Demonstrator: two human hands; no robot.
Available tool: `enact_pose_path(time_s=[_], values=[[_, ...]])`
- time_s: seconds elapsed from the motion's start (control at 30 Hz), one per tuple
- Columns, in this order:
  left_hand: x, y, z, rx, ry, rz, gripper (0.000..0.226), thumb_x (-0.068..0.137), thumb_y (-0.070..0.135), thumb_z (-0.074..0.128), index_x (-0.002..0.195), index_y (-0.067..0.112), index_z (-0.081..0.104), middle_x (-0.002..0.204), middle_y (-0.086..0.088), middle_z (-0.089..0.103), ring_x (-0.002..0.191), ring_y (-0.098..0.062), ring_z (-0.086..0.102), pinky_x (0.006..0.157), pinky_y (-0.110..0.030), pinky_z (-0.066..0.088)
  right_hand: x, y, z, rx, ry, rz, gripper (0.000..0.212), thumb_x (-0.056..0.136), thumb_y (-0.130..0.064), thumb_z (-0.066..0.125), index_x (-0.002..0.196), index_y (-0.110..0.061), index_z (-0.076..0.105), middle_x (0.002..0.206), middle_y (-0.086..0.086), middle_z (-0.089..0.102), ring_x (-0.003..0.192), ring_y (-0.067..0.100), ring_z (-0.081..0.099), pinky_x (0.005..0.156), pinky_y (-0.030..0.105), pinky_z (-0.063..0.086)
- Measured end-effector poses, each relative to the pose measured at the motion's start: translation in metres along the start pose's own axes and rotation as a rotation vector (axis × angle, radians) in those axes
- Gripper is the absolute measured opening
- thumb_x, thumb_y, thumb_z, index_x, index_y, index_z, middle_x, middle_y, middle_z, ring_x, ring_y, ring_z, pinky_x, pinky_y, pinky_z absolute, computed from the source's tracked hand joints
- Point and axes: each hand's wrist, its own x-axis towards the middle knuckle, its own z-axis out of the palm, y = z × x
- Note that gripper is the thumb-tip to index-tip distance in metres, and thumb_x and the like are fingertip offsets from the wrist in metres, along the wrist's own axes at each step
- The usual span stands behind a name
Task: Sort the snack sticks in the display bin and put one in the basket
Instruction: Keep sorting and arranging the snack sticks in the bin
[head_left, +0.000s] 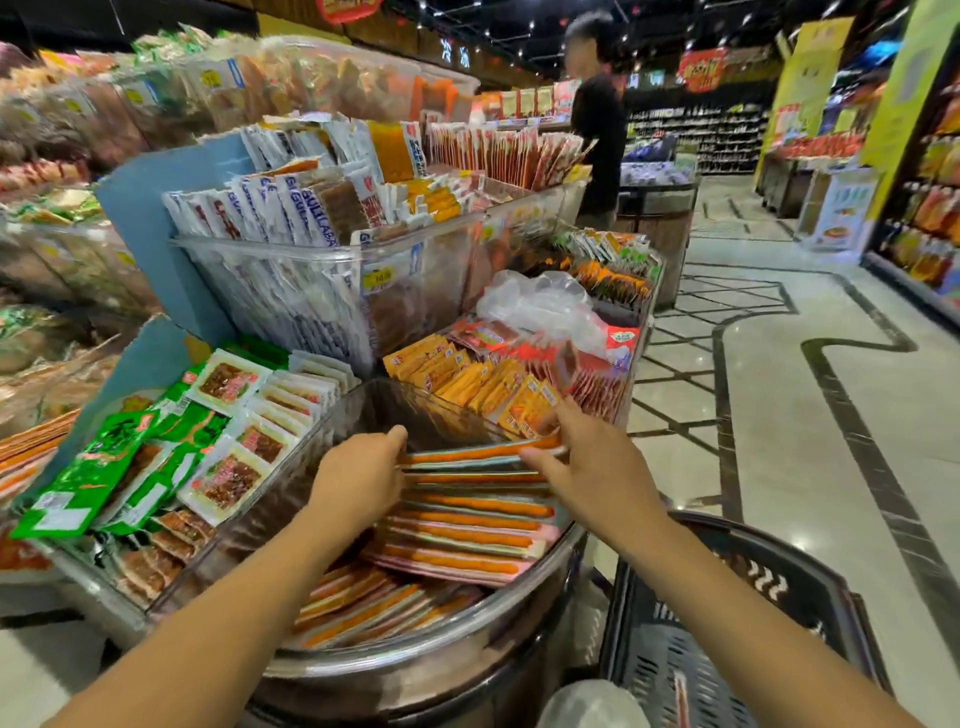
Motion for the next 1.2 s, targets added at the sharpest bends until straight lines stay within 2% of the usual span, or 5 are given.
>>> enact_pose_path(time_s=[0.27,0.4,0.73,1.0,1.2], values=[[0.012,0.002,0.031,-0.048,0.013,-0.029,0.022,0.094,0.014,0.057,0.113,0.024,0.064,0.101,0.000,0.061,0.090,-0.024,0.065,0.074,-0.035,0.052,0.003,0.009,0.010,-0.418,0.088,-0.164,0.040,0.084,-0.063,0.066,0.096,-0.025,0.067,0.093,-0.004,0.064,0.086,0.020,0.057,0.076,0.036,0.046],[0.010,-0.004,0.034,-0.078,-0.022,-0.029,0.018,0.093,0.014,0.059,0.106,0.024,0.067,0.100,0.002,0.067,0.092,-0.020,0.065,0.075,-0.034,0.053,-0.001,0.011,0.017,-0.482,0.091,-0.166,0.042,0.072,-0.062,0.079,0.087,-0.023,0.071,0.086,-0.001,0.063,0.081,0.022,0.058,0.069,0.035,0.045],[0.000,-0.006,0.019,-0.182,-0.132,0.026,0.027,0.092,0.018,0.056,0.115,0.023,0.070,0.110,0.002,0.069,0.102,-0.019,0.065,0.087,-0.036,0.055,-0.009,0.003,0.015,-0.504,0.087,-0.173,0.031,0.083,-0.051,0.073,0.094,-0.021,0.071,0.093,-0.002,0.064,0.090,0.021,0.055,0.077,0.038,0.048],[-0.019,-0.036,-0.030,-0.107,0.138,0.175,0.025,0.090,0.018,0.062,0.114,0.017,0.070,0.119,0.000,0.067,0.115,-0.023,0.056,0.094,-0.042,0.052,-0.003,-0.034,0.021,-0.415,0.097,-0.259,0.015,0.084,-0.037,0.074,0.087,-0.023,0.070,0.086,-0.003,0.065,0.088,0.024,0.060,0.079,0.040,0.048],[-0.042,-0.074,-0.050,0.043,0.296,0.217,0.037,0.077,0.013,0.071,0.114,0.010,0.069,0.126,-0.010,0.065,0.117,-0.033,0.057,0.098,-0.044,0.048,0.002,-0.075,0.054,-0.288,-0.162,-0.329,0.020,0.096,-0.037,0.059,0.109,-0.028,0.070,0.106,-0.006,0.067,0.106,0.021,0.057,0.091,0.038,0.042]])
